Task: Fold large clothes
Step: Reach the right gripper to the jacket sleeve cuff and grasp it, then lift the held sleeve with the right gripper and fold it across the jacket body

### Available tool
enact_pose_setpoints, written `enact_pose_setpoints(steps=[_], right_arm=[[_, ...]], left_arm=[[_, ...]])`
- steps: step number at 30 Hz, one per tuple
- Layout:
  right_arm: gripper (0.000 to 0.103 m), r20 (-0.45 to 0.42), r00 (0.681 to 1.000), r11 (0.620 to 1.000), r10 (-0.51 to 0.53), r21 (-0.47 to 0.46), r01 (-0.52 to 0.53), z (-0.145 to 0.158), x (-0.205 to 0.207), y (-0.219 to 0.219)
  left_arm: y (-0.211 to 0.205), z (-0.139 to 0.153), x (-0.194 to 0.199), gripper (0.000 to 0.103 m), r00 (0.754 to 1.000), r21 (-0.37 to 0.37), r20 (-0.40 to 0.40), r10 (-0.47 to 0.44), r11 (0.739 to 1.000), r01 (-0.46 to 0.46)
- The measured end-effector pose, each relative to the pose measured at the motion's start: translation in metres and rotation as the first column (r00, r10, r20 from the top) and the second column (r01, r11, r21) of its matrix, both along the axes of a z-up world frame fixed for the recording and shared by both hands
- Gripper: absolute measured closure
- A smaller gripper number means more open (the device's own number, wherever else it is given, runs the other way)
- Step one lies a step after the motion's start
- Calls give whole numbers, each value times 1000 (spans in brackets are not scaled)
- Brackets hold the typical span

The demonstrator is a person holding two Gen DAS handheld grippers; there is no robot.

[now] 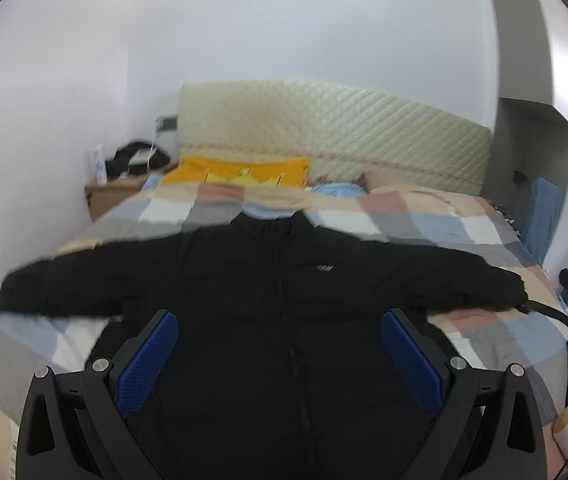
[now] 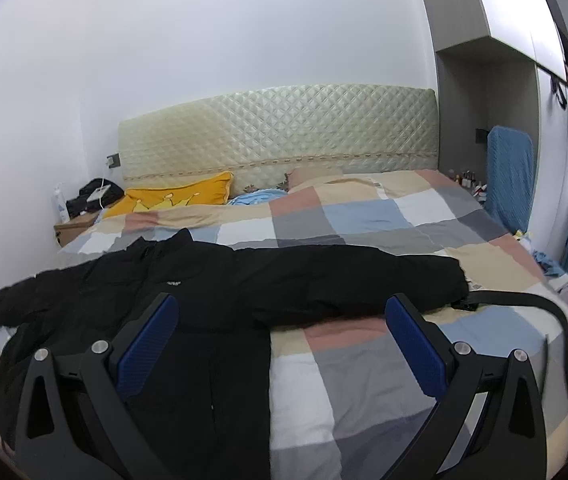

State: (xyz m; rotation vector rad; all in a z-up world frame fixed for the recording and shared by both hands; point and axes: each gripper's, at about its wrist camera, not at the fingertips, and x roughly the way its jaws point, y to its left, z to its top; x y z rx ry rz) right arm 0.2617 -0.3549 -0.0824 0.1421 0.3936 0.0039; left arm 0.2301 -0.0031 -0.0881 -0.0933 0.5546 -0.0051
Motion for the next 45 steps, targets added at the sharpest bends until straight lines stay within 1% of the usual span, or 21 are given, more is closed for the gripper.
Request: enact_pose_setpoints(steps=[2, 6, 9, 12, 15, 18, 22, 25, 28, 30, 32, 34, 36, 38, 40, 43, 45], right_arm=[[0, -9, 1000, 1000, -4, 18, 4, -6, 12, -4], [0, -15, 1000, 999, -26, 48, 26, -15, 38, -16], [0, -16, 998, 995, -69, 69, 70, -23, 63, -31], [0, -19, 994, 990, -107, 87, 108, -33, 81, -46], [0, -31, 990, 985, -139, 94, 141, -51, 98, -62], [0, -66, 984, 981, -164, 90, 170, -73, 112, -76], [0, -177, 971, 972, -161, 139, 187, -107, 136, -100], [0, -212, 963, 958, -167, 195, 209, -126, 144, -121], [3, -229, 961, 941, -155, 263, 214, -140, 150, -138], [7, -249, 957, 929, -152, 295, 224, -150, 154, -150], [18, -280, 949, 915, -144, 329, 235, -158, 160, -159], [21, -309, 941, 902, -140, 352, 249, -166, 166, -167], [22, -322, 936, 892, -142, 368, 262, -172, 169, -176], [22, -344, 928, 868, -145, 406, 286, -183, 171, -188], [21, -378, 912, 851, -157, 416, 319, -195, 173, -196], [18, -413, 895, 832, -168, 429, 353, -213, 176, -205], [16, -430, 888, 830, -163, 427, 358, -222, 180, -207]], left_arm=[[10, -10, 4, 0, 1000, -26, -9, 11, 1000, -11], [24, -23, 8, 0, 999, -45, -10, 36, 998, -36], [29, -33, 9, 0, 999, -45, -21, 41, 998, -42], [27, -45, 13, 0, 997, -31, -62, 36, 999, -38], [25, -53, 18, 0, 995, -18, -87, 43, 999, -45], [25, -57, 20, 0, 994, -21, -96, 49, 998, -51], [24, -63, 21, 0, 994, -15, -93, 63, 998, -65], [25, -69, 23, 0, 991, -13, -106, 76, 997, -78], [25, -76, 28, 0, 989, -25, -128, 79, 996, -83], [25, -81, 34, 0, 986, -33, -148, 81, 996, -86], [24, -87, 39, 0, 983, -36, -163, 85, 995, -92], [22, -93, 42, 0, 981, -31, -175, 86, 995, -93], [19, -99, 46, 0, 978, -27, -191, 83, 996, -90], [16, -106, 51, 0, 974, -39, -213, 74, 996, -84], [13, -111, 56, 0, 970, -55, -231, 70, 995, -85], [14, -117, 60, 0, 964, -60, -242, 112, 990, -131], [15, -120, 62, 0, 961, -62, -250, 119, 988, -138]])
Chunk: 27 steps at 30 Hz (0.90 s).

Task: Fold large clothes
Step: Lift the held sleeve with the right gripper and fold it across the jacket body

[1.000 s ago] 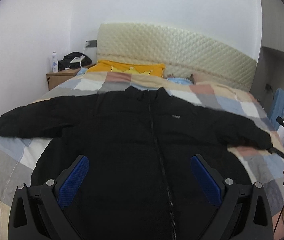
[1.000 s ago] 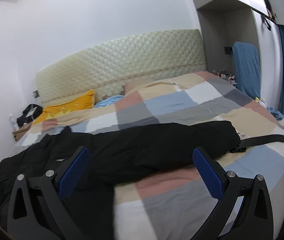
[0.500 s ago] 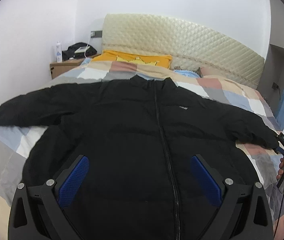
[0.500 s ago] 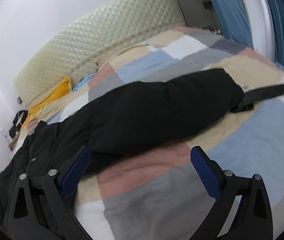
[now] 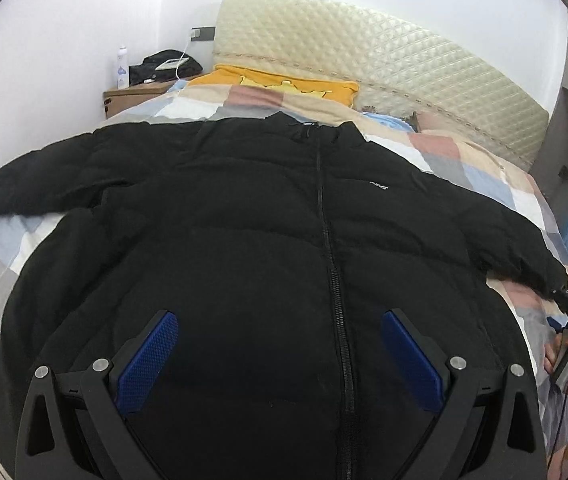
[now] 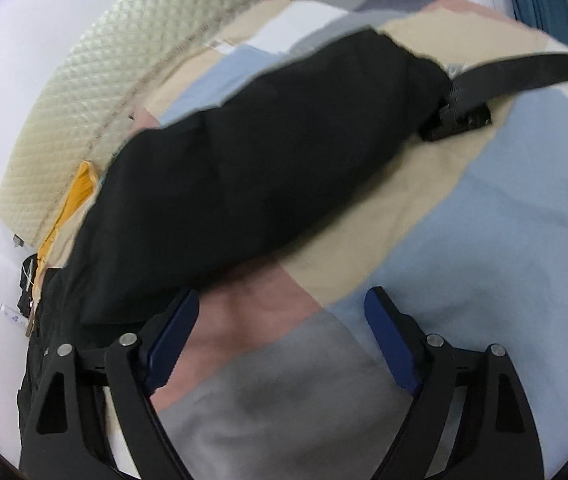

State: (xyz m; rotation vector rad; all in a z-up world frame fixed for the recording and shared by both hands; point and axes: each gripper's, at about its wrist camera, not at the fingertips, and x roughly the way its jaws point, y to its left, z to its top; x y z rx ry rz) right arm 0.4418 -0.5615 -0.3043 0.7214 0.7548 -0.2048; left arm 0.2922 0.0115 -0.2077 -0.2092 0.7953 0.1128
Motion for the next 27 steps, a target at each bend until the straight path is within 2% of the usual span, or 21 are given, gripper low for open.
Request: enact_pose_setpoints(steps=[2, 3, 8, 12, 16, 19, 23, 27], right_arm=[[4, 17, 1000, 1000, 3, -12, -3, 1, 4, 0], [1, 29, 1000, 1000, 6, -4, -6, 1, 6, 0], [1, 118, 993, 994, 19, 100, -31, -1, 18, -3], [3, 163, 986, 988, 44, 136, -66, -4, 28, -3], [12, 228, 974, 975, 2, 214, -52, -10, 34, -12], [18, 253, 967, 971, -15, 234, -47, -13, 36, -15], [41, 281, 959, 959, -37, 279, -45, -16, 37, -19], [48, 283, 959, 957, -31, 286, -54, -17, 38, -18]], left_arm=[[2, -2, 0, 0, 1000, 0, -2, 4, 1000, -4], [2, -3, 0, 0, 1000, -3, -3, 5, 1000, -5], [2, -6, 1, 0, 1000, -1, -13, 4, 1000, -4], [2, -9, 3, 0, 1000, -4, -19, -1, 1000, 0], [-1, -13, 5, 0, 1000, 4, -22, -14, 1000, 14], [-4, -15, 8, 0, 1000, -1, -23, -18, 1000, 18], [-9, -17, 11, 0, 999, 10, -28, -25, 1000, 25], [-14, -19, 11, 0, 999, 18, -32, -33, 999, 33]])
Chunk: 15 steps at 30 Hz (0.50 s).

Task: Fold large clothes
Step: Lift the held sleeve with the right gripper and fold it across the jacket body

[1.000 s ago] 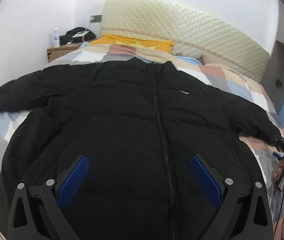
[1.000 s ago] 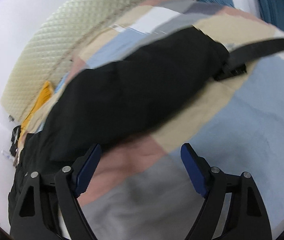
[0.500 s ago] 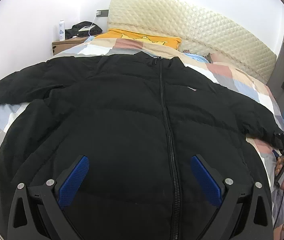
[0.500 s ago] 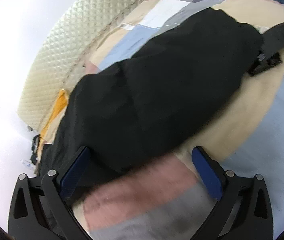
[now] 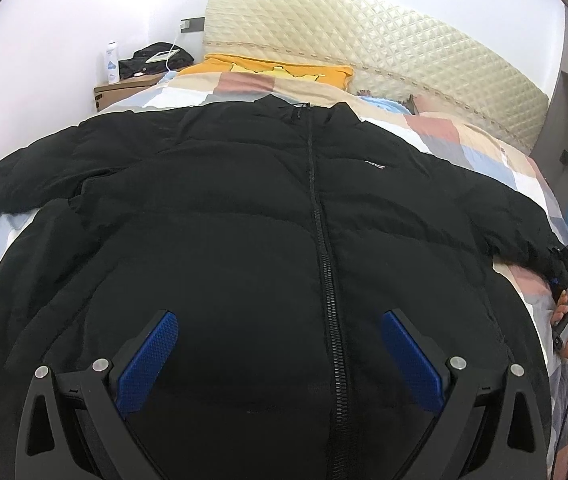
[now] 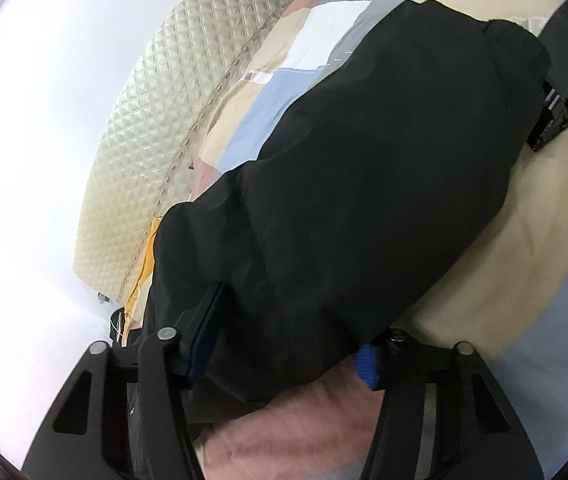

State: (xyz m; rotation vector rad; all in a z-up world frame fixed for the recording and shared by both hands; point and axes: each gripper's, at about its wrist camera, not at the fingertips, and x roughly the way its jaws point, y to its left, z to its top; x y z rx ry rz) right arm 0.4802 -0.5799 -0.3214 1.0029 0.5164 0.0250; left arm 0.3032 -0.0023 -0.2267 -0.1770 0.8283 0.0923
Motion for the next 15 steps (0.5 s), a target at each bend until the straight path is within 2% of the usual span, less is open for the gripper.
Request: enact_pose_setpoints(steps=[3, 4, 5, 11, 15], right_arm=[[69, 12, 1000, 1000, -5, -16, 5, 8, -2, 4], [81, 17, 1000, 1000, -10, -21, 10, 10, -1, 4], [87, 25, 1000, 999, -17, -33, 18, 15, -3, 5], [94, 58, 997, 992, -49, -111, 56, 53, -9, 10], [94, 68, 996, 978, -54, -195, 66, 80, -13, 17]], left_arm=[[-3, 1, 0, 0, 1000, 14, 9, -4, 1000, 4], [-4, 1, 0, 0, 1000, 20, 11, -3, 1000, 3], [-4, 1, 0, 0, 1000, 23, 12, -1, 1000, 1], [-2, 11, -4, 0, 999, 31, 39, 20, 999, -21], [-6, 26, -10, 0, 997, 91, 70, 12, 996, -19]])
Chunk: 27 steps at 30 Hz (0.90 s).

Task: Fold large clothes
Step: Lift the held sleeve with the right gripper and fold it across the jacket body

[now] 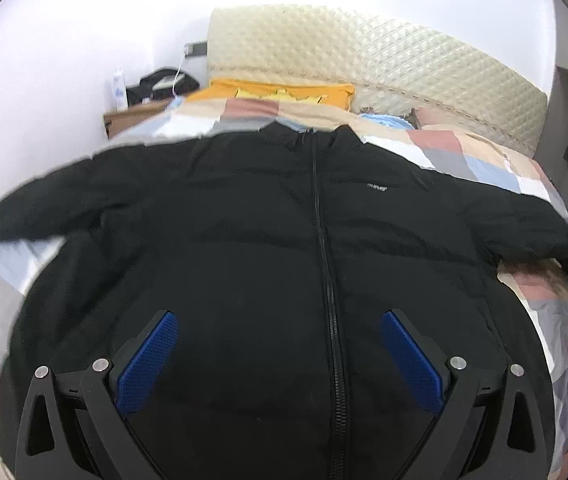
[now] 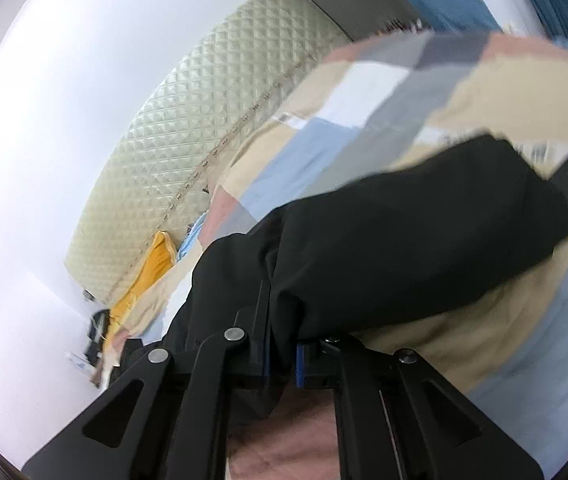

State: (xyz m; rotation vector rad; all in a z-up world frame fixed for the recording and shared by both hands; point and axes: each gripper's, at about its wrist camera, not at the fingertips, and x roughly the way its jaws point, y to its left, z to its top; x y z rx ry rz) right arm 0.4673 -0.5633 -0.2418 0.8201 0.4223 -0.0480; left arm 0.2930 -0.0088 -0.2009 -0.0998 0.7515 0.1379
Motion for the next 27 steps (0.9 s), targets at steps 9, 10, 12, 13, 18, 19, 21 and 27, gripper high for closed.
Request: enact_pose_setpoints(steps=[9, 10, 12, 13, 18, 19, 21, 27], right_arm=[[94, -8, 1000, 992, -22, -125, 21, 50, -11, 19], [94, -10, 1000, 990, -26, -142, 24, 56, -12, 24], [94, -2, 999, 984, -34, -173, 33, 70, -10, 34], [94, 2, 999, 981, -36, -193, 36, 75, -9, 39], [94, 35, 999, 943, -28, -331, 38, 121, -16, 87], [94, 44, 999, 937, -23, -347, 37, 129, -17, 94], [94, 68, 998, 911, -9, -410, 36, 151, -21, 117], [94, 68, 997, 871, 26, -491, 11, 202, -19, 179]], left_arm=[[1, 45, -5, 0, 996, 95, 7, -92, 991, 91], [5, 50, -4, 0, 995, 90, 9, -97, 991, 95], [14, 60, -1, 0, 995, 90, 13, -102, 991, 100], [18, 63, 0, 0, 995, 98, 17, -101, 990, 99], [43, 74, -2, 0, 996, 117, 61, -59, 992, 51], [48, 74, -4, 0, 996, 110, 74, -54, 993, 46], [56, 75, -7, 0, 995, 95, 95, -41, 995, 32], [91, 66, -23, 0, 997, -73, 75, 25, 997, -19]])
